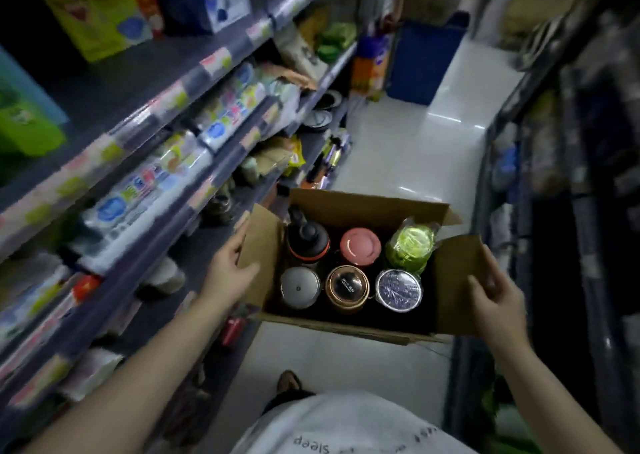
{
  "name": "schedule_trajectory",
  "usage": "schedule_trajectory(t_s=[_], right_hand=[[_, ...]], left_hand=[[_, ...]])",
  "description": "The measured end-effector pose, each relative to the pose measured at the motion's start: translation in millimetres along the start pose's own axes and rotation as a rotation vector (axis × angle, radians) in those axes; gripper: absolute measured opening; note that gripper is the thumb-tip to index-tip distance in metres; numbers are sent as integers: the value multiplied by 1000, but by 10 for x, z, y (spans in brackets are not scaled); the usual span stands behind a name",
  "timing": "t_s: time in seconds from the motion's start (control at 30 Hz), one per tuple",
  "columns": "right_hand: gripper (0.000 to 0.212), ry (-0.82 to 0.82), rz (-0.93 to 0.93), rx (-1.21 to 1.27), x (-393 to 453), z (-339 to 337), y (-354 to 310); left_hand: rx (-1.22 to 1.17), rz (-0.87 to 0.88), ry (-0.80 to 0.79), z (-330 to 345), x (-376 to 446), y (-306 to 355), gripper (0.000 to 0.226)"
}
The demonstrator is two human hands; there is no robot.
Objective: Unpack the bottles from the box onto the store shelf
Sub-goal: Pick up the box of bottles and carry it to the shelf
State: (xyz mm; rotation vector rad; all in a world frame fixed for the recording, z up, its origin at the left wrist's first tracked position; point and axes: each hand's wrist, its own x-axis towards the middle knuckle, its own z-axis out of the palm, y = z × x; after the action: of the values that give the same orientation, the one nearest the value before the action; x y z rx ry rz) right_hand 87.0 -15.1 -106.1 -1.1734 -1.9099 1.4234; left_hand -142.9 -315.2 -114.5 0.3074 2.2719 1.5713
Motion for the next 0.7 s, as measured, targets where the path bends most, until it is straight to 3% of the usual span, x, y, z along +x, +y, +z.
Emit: schedule_trajectory(t_s=[0.17, 0.4, 0.7], right_hand=[[71, 227, 60, -31, 22, 21, -23], [56, 424, 102, -7, 322, -33, -11], [55, 441, 132, -35, 1348, -228, 61]], left_hand=[[39, 121, -215, 249, 872, 386, 80], [74, 120, -385, 777, 1581, 754, 79], [112, 65, -419, 1647, 2359, 980, 80]])
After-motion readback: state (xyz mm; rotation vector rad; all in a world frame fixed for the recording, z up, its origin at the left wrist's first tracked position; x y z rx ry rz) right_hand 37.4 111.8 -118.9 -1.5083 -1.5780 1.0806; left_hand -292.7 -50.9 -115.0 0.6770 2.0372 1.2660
